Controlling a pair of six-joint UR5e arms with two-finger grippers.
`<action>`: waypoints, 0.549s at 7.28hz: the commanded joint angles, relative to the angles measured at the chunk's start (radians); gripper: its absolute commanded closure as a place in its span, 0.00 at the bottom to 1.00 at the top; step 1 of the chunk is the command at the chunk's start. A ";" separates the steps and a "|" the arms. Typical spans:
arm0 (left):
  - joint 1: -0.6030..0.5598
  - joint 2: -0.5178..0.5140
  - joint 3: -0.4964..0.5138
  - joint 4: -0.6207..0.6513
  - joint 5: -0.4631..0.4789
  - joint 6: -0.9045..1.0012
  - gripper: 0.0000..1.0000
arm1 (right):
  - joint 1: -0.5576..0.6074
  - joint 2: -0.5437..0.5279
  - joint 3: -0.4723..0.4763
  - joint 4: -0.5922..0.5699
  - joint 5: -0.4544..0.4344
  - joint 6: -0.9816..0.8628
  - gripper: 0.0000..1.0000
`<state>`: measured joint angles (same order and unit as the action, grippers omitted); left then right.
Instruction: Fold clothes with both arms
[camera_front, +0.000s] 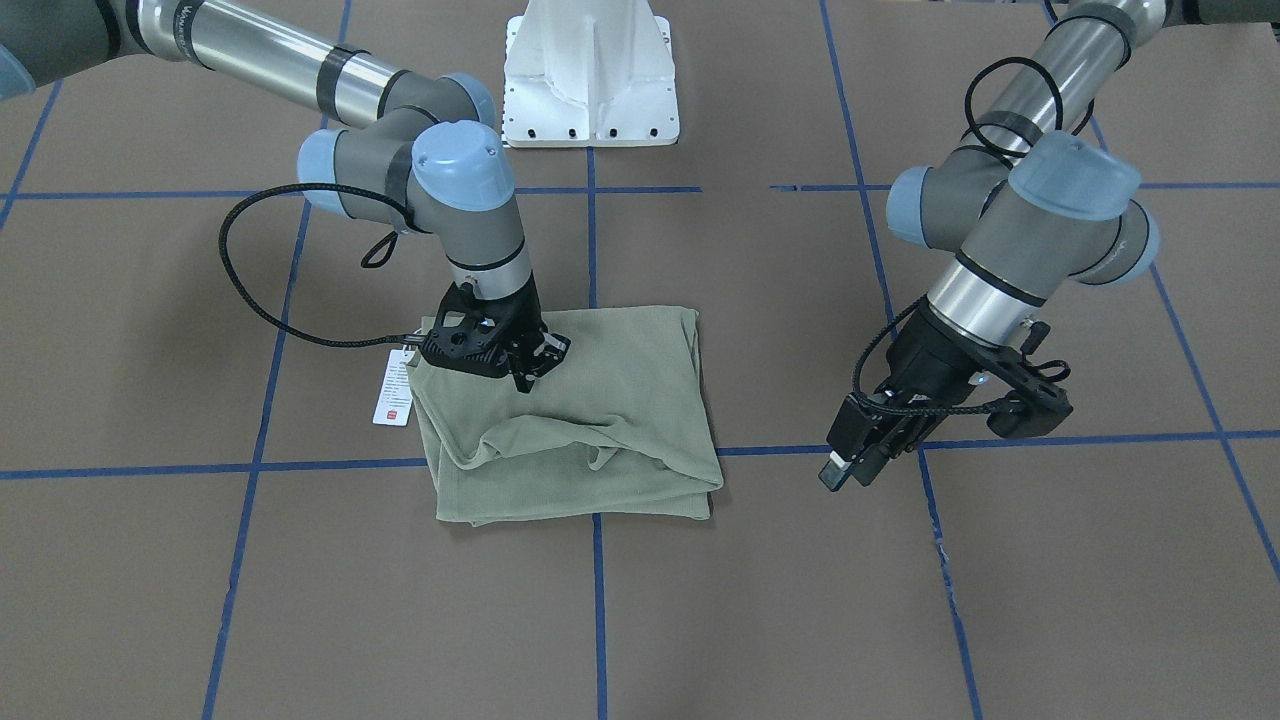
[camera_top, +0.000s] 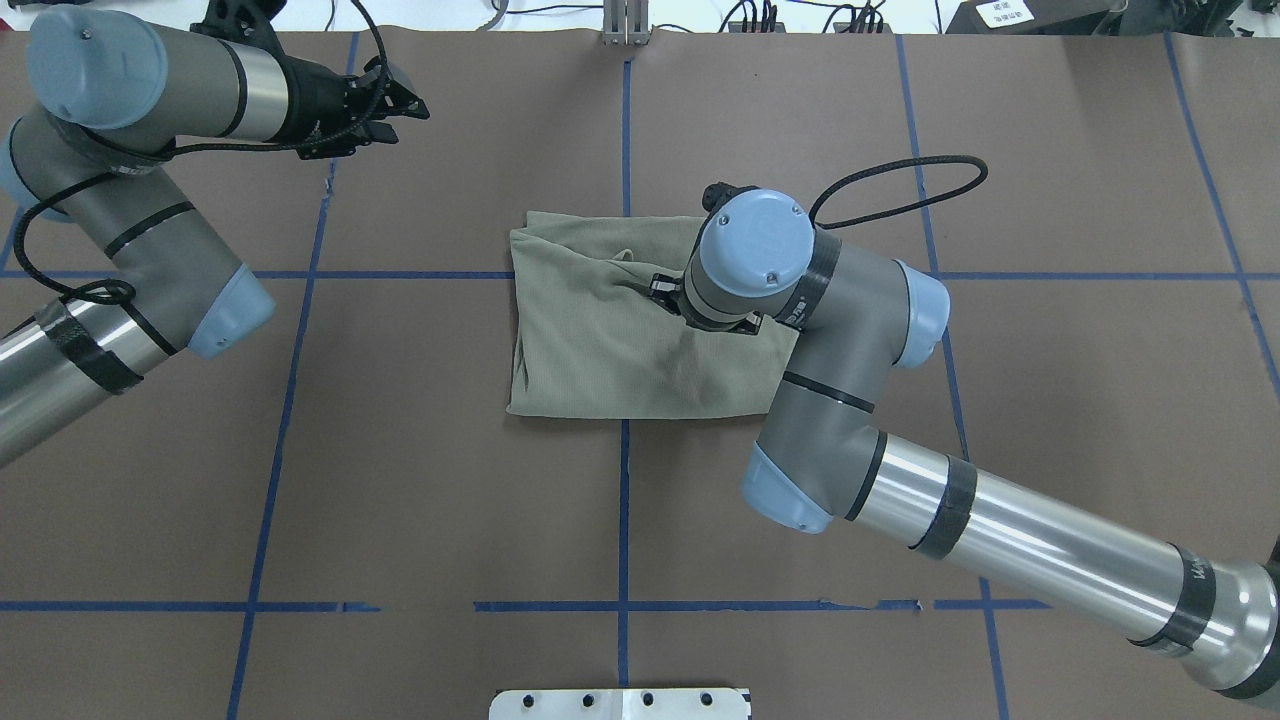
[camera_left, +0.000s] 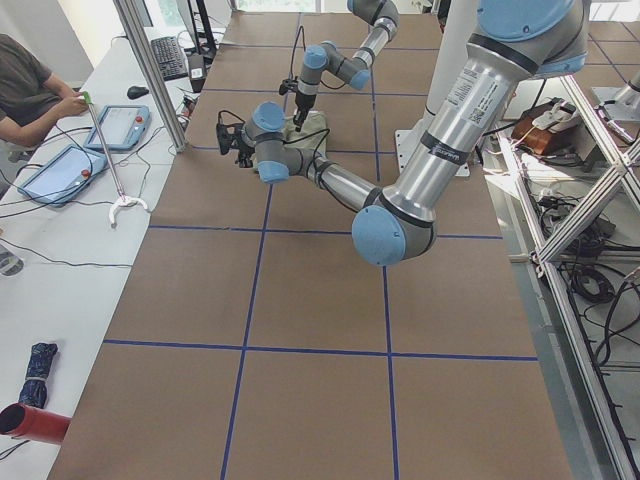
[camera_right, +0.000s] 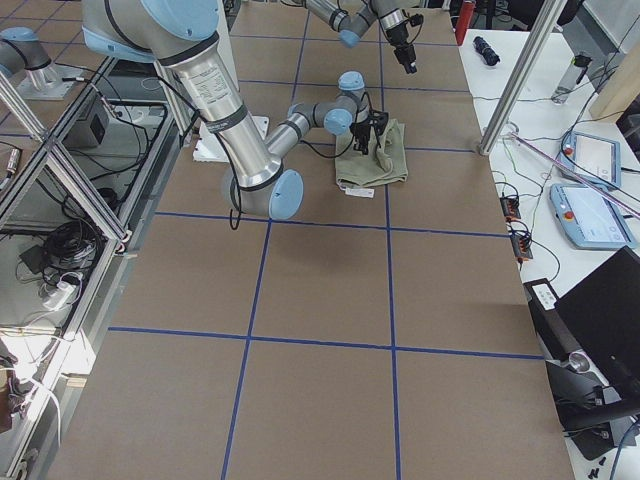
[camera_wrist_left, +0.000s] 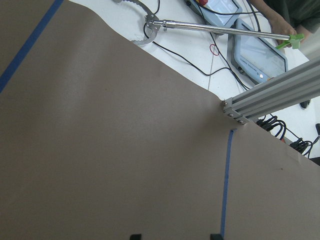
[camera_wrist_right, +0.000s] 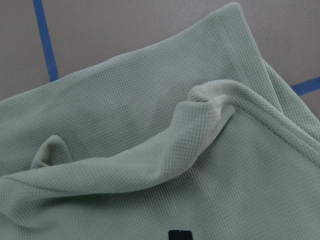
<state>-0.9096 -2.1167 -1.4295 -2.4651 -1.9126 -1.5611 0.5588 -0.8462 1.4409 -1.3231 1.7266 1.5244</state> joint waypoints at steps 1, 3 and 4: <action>0.000 0.006 -0.005 0.000 0.001 -0.001 0.45 | 0.058 0.129 -0.206 0.008 -0.010 -0.029 1.00; 0.000 0.014 -0.009 0.000 0.004 -0.001 0.45 | 0.169 0.177 -0.413 0.206 0.011 -0.056 1.00; 0.000 0.014 -0.009 0.000 0.006 -0.001 0.44 | 0.220 0.191 -0.474 0.243 0.031 -0.066 1.00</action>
<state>-0.9097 -2.1044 -1.4381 -2.4651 -1.9085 -1.5616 0.7159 -0.6757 1.0644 -1.1616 1.7373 1.4696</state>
